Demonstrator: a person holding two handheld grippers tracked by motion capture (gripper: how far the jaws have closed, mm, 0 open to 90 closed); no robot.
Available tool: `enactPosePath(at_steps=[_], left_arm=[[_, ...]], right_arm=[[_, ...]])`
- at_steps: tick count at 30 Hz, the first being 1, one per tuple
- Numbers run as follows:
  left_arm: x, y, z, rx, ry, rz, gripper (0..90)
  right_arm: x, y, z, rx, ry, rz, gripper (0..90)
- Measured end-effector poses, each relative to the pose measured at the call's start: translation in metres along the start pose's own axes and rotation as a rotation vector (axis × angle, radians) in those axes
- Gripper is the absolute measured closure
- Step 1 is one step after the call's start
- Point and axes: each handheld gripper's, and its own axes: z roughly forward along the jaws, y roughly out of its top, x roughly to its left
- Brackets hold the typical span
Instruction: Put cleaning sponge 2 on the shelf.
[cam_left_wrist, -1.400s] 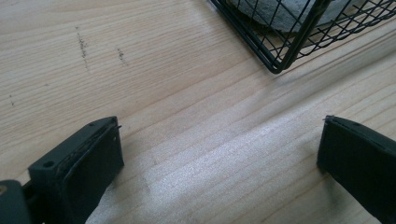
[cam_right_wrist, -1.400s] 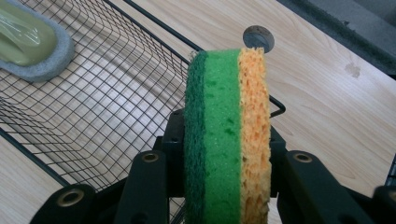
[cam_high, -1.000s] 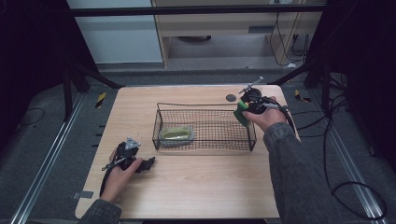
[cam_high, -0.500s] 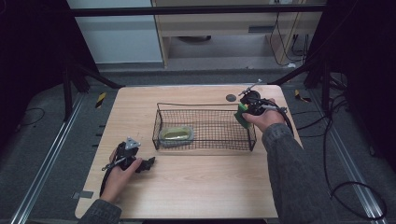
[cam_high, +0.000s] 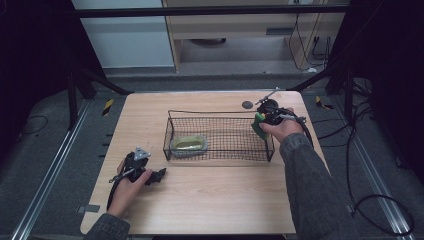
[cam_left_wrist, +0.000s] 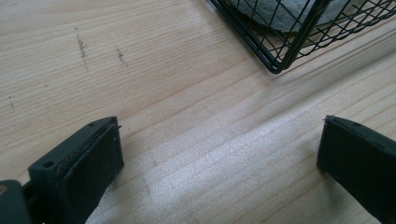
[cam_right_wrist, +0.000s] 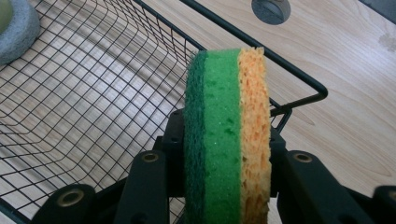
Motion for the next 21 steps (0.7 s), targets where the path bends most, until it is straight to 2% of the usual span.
enactPosePath(at_steps=[16,21], left_arm=[[0.0,0.0,0.0,0.0,-0.001,0.001,0.0],[0.0,0.0,0.0,0.0,-0.001,0.002,0.0]], right_arm=[[0.0,-0.004,0.013,0.013,-0.001,0.008,64.9],[0.002,-0.004,0.018,0.029,-0.008,-0.009,64.9]])
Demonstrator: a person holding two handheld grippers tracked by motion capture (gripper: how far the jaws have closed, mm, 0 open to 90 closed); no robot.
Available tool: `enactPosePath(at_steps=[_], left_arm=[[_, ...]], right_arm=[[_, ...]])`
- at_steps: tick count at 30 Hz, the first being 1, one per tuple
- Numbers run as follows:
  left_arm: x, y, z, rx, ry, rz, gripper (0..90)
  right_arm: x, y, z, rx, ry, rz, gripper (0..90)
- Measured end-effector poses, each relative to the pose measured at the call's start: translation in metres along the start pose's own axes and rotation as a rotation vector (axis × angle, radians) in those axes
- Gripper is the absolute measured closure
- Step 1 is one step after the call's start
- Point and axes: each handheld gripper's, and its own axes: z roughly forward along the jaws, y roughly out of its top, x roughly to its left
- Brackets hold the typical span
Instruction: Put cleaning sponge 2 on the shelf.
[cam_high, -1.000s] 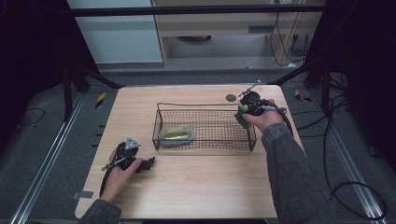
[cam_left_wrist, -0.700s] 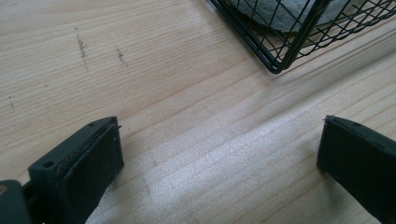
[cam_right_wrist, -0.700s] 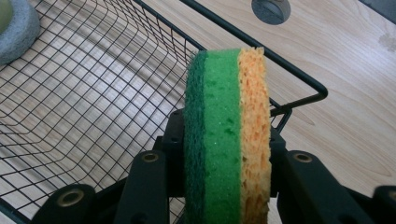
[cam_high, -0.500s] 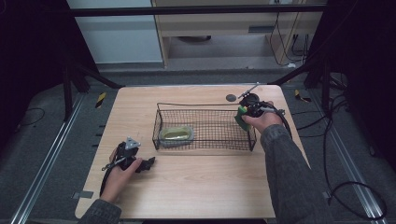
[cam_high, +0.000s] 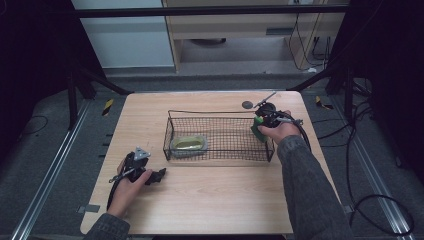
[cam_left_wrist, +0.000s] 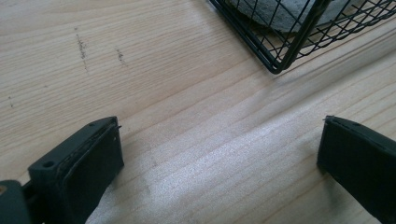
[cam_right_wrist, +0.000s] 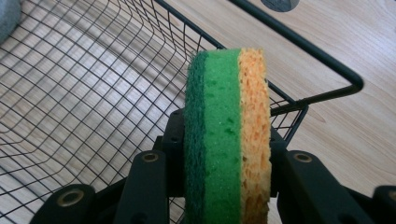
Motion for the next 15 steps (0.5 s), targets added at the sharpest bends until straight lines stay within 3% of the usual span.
enactPosePath(at_steps=[15], left_arm=[[0.0001,0.0,0.0,0.0,-0.001,0.001,0.0]], right_arm=[[0.0047,0.001,0.0095,0.015,-0.021,-0.023,64.7]])
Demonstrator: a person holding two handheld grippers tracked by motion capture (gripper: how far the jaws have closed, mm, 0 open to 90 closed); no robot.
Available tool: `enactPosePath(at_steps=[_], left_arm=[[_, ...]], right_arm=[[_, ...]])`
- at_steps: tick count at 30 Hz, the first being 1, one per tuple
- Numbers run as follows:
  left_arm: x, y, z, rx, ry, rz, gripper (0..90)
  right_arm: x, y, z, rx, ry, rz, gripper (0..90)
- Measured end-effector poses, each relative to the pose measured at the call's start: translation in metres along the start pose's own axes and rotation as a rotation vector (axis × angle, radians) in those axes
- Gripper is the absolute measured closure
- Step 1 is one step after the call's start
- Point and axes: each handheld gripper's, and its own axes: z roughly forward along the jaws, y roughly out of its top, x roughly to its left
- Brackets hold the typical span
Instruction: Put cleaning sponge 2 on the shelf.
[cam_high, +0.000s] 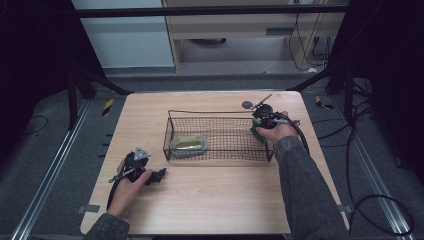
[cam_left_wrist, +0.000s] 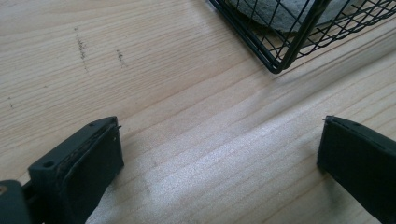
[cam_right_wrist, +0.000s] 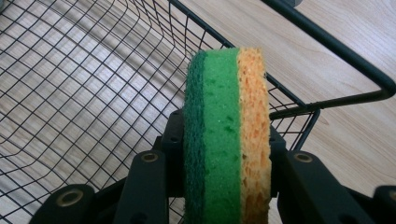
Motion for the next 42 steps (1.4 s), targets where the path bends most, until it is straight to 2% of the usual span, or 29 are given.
enactPosePath(at_steps=[8,16,25,30,35,41,42], left_arm=[[0.0,0.0,0.0,0.0,0.0,-0.001,0.0],[0.0,0.0,0.0,0.0,-0.001,-0.002,0.0],[0.0,0.0,0.0,0.0,-0.001,-0.003,0.0],[0.0,0.0,0.0,0.0,-0.002,-0.003,0.0],[0.0,0.0,0.0,0.0,-0.002,-0.003,0.0],[0.0,0.0,0.0,0.0,-0.001,-0.003,0.0],[0.0,0.0,0.0,-0.001,-0.001,-0.004,0.0]], right_arm=[[0.004,0.001,0.002,0.007,-0.002,-0.011,64.7],[0.007,0.001,0.008,0.027,-0.006,-0.044,64.9],[0.008,0.001,0.008,0.025,-0.013,-0.041,64.1],[0.011,0.002,0.008,0.03,-0.01,-0.05,58.3],[0.014,0.003,0.008,0.04,-0.007,-0.036,52.1],[0.016,0.003,0.002,0.011,0.002,-0.02,48.7],[0.016,0.002,0.001,0.004,0.008,-0.004,47.9]])
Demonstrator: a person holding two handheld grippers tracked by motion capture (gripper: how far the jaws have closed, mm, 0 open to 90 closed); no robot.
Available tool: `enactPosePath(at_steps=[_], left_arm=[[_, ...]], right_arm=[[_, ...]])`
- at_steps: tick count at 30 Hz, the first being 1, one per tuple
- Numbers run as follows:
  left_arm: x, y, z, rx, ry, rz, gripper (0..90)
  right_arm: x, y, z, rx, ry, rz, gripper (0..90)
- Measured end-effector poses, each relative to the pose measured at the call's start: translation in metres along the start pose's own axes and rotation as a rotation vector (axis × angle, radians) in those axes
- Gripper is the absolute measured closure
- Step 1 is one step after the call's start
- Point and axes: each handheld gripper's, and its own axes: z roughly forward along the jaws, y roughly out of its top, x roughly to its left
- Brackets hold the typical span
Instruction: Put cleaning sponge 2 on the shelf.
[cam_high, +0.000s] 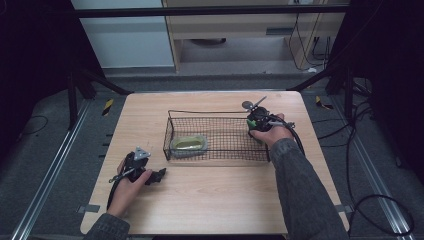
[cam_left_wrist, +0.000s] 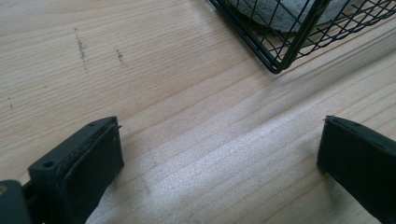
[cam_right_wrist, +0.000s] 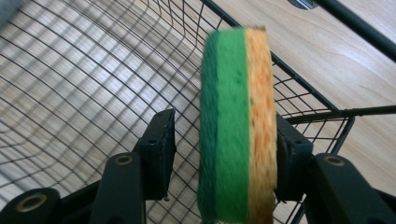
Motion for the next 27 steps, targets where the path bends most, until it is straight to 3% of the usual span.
enactPosePath(at_steps=[6,15,27], left_arm=[[0.0,0.0,0.0,0.004,-0.001,0.005,0.0],[0.0,0.0,0.0,0.004,-0.001,0.005,0.0],[0.001,0.001,0.001,0.004,-0.005,0.012,0.0]], right_arm=[[0.001,-0.007,-0.008,-0.012,0.002,0.025,48.0],[0.003,-0.014,-0.022,-0.037,0.01,0.02,58.4],[0.016,-0.015,-0.025,-0.038,0.033,0.007,56.1]])
